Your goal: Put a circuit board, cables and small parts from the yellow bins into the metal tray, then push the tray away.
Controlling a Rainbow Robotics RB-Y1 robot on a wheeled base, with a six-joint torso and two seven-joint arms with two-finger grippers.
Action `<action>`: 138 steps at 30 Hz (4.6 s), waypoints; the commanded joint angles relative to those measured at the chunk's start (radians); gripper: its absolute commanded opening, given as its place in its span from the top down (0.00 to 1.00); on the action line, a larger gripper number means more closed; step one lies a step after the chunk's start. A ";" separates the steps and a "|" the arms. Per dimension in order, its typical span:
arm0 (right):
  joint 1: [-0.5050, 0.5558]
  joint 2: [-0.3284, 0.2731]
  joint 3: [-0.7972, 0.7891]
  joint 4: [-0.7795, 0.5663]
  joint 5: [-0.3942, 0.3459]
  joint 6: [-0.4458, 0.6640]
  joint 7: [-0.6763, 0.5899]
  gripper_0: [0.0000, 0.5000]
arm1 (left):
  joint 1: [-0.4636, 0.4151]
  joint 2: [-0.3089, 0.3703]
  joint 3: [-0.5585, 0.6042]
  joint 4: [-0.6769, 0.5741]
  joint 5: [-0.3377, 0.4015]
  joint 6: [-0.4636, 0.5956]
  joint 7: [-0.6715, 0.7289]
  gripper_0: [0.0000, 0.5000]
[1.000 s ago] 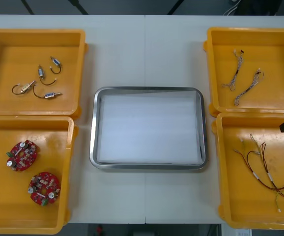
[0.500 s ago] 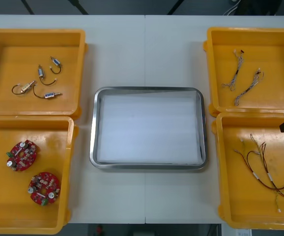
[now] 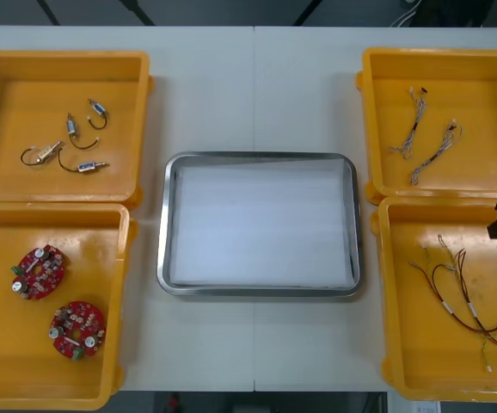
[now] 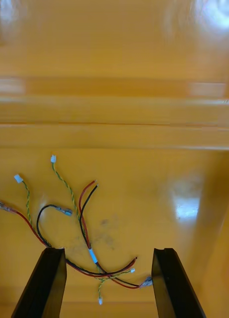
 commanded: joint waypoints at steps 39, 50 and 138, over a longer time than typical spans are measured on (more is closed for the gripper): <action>0.389 0.012 0.060 -0.132 0.147 -0.350 0.237 0.00 | 0.103 0.085 -0.218 0.230 0.041 -0.334 -0.815 0.00; 0.389 0.011 0.138 -0.132 0.218 -0.403 0.228 0.00 | 0.062 0.085 -0.336 0.270 0.031 -0.417 -0.814 0.00; 0.324 0.069 -0.316 -0.460 -0.052 0.131 0.313 1.00 | -0.001 0.185 -0.482 0.348 0.044 -0.612 -0.734 1.00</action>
